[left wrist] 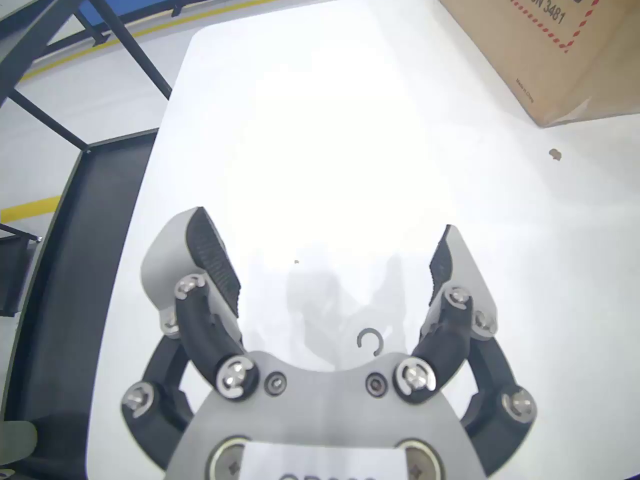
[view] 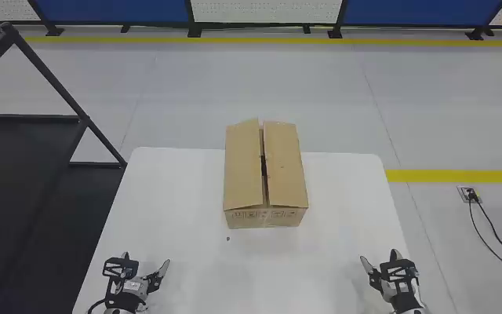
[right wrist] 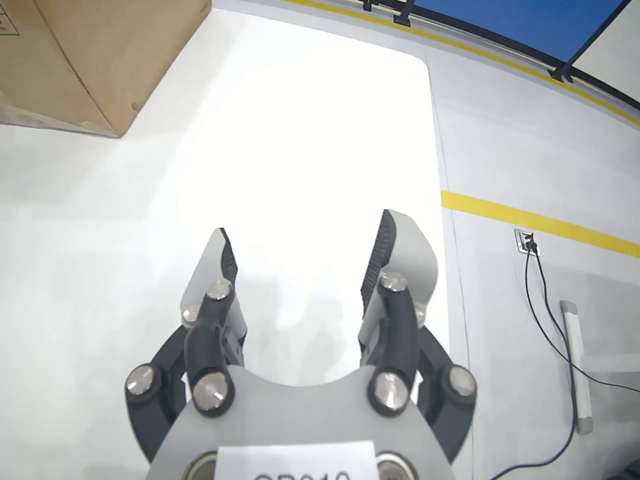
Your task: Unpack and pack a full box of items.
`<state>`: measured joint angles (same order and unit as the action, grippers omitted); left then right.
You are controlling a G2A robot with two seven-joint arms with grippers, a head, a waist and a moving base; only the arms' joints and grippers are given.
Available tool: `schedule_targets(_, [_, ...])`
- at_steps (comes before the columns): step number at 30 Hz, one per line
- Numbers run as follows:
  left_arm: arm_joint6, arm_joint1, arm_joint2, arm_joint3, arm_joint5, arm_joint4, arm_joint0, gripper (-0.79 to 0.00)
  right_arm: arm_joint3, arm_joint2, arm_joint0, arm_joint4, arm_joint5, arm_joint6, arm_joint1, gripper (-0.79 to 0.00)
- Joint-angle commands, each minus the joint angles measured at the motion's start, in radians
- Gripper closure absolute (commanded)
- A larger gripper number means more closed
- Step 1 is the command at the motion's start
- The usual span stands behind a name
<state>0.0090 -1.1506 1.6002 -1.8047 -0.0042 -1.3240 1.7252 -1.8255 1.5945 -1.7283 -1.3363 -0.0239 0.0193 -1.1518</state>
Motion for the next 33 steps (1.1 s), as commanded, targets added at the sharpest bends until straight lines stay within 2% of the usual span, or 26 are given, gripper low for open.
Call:
schedule_targets(1, [0.026, 0.000, 0.005, -0.005, -0.018, -0.001, -0.010, -0.785, -0.020, -0.007, 0.004, 0.002, -0.006, 0.006, -0.002, -0.785])
schedule_targets(7, [0.056, 0.000, 0.008, -0.026, -0.061, -0.017, -0.060, -0.785, -0.093, -0.035, 0.030, 0.021, -0.035, 0.017, -0.006, -0.785])
schedule_targets(10, [0.052, 0.001, -0.002, -0.054, -0.128, 0.017, -0.086, -0.785, -0.140, -0.062, 0.047, 0.032, 0.013, 0.073, -0.014, -0.785])
schedule_targets(13, [0.052, 0.001, -0.002, -0.054, -0.128, 0.017, -0.086, -0.785, -0.186, -0.073, 0.033, 0.013, 0.011, 0.099, -0.016, -0.785])
schedule_targets(23, [0.052, 0.001, -0.002, -0.054, -0.128, 0.017, -0.086, -0.785, -0.186, -0.073, 0.033, 0.013, 0.011, 0.099, -0.016, -0.785])
schedule_targets(26, [0.049, 0.000, -0.001, -0.053, -0.120, 0.023, -0.088, -0.785, -0.179, -0.085, 0.043, 0.061, -0.022, 0.119, -0.019, -0.785])
schedule_targets(31, [0.009, -0.005, -0.018, -0.048, -0.129, 0.077, -0.139, -0.785, -0.155, -0.187, 0.122, -0.086, -0.063, 0.123, -0.023, -0.785])
schedule_targets(33, [-0.005, -0.006, -0.029, -0.035, -0.122, 0.076, -0.166, -0.785, -0.142, -0.237, 0.160, -0.165, -0.048, 0.119, -0.027, -0.785])
